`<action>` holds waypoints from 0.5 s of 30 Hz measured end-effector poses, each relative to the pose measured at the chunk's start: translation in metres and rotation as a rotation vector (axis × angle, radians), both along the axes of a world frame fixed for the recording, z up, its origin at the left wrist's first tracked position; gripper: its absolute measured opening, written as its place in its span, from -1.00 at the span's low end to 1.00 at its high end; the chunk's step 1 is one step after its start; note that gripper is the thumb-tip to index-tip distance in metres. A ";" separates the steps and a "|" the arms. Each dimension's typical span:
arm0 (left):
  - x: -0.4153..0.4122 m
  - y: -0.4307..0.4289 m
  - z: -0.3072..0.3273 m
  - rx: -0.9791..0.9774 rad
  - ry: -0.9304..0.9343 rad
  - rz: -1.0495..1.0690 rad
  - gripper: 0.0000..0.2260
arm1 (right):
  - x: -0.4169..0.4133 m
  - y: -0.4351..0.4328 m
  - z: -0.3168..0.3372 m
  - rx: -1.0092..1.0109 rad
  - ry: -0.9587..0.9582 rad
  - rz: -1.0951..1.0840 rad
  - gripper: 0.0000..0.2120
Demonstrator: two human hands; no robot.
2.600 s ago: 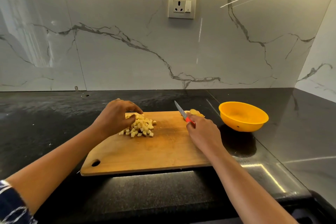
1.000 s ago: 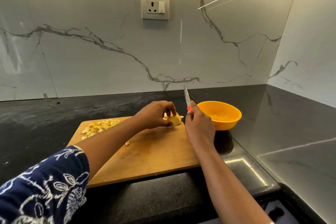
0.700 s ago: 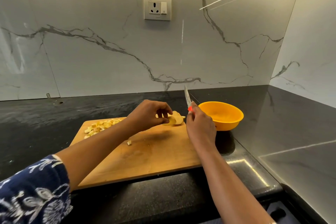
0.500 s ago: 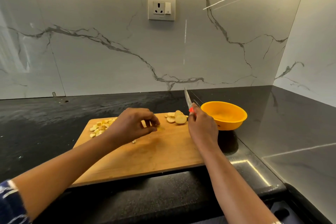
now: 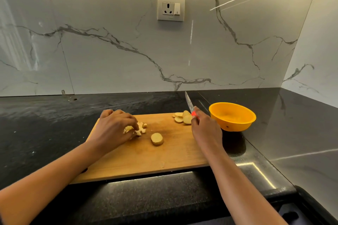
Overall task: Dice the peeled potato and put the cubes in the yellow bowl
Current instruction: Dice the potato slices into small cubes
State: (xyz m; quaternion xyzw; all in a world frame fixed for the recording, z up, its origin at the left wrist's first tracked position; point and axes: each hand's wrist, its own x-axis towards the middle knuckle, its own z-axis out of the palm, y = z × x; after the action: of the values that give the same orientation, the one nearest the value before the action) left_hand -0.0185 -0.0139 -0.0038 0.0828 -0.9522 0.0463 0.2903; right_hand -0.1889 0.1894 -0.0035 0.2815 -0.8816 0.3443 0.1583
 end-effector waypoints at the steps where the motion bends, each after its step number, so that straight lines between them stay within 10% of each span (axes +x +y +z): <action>1: 0.000 -0.002 0.002 0.032 0.029 0.024 -0.83 | 0.001 0.000 0.001 0.001 0.000 0.001 -0.59; 15: -0.023 0.025 -0.004 0.170 -0.165 -0.243 -0.78 | 0.062 0.036 0.002 0.272 -0.086 0.289 -0.58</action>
State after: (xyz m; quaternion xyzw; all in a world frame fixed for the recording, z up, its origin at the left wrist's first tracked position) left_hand -0.0411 0.0111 -0.0075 -0.0130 -0.9763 -0.0633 0.2067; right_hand -0.1269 0.2258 -0.0015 0.4091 -0.8763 0.2527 0.0299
